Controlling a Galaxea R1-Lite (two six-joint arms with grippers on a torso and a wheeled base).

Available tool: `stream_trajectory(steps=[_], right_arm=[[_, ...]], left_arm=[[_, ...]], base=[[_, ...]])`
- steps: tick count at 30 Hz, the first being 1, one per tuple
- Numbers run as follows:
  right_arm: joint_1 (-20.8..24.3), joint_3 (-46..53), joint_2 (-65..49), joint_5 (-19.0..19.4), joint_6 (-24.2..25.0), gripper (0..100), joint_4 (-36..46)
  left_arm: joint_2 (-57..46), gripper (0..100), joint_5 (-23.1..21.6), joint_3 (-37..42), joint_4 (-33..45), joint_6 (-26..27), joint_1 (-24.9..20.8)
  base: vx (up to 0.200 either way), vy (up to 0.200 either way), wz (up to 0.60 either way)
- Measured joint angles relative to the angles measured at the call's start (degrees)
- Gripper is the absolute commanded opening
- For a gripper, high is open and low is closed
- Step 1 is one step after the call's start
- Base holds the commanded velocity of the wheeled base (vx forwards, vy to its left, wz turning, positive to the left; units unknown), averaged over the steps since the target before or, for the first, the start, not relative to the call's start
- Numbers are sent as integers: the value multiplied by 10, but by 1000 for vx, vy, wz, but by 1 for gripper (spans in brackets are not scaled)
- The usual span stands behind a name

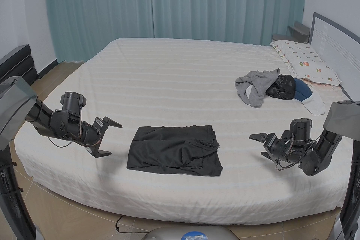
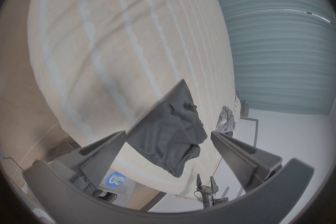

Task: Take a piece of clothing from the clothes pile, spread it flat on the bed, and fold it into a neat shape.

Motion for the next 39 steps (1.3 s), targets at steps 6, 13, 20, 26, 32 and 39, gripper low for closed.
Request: stream_trajectory(steps=[6, 13, 20, 26, 32, 39], right_arm=[[49, -35, -5, -34, -35, 100, 37], [94, -89, -7, -95, -81, 100, 110], [125, -133, -1, -168, -160, 100, 160], [132, -149, 7, -224, -217, 100, 174], [129, -152, 8, -256, -244, 100, 194], [132, -170, 11, -256, -245, 0, 235]], left_arm=[[1, 100, 0, 0, 0, 0, 0], [1, 100, 0, 0, 0, 0, 0], [2, 100, 5, 0, 0, 0, -1], [5, 100, 8, -2, 0, 0, -3], [6, 100, 9, -2, 1, 0, -4], [7, 100, 10, -1, 0, 2, -5]], base=[[0, 200, 0], [0, 200, 0], [0, 29, 0], [0, 0, 0], [200, -200, 0], [0, 0, 0]])
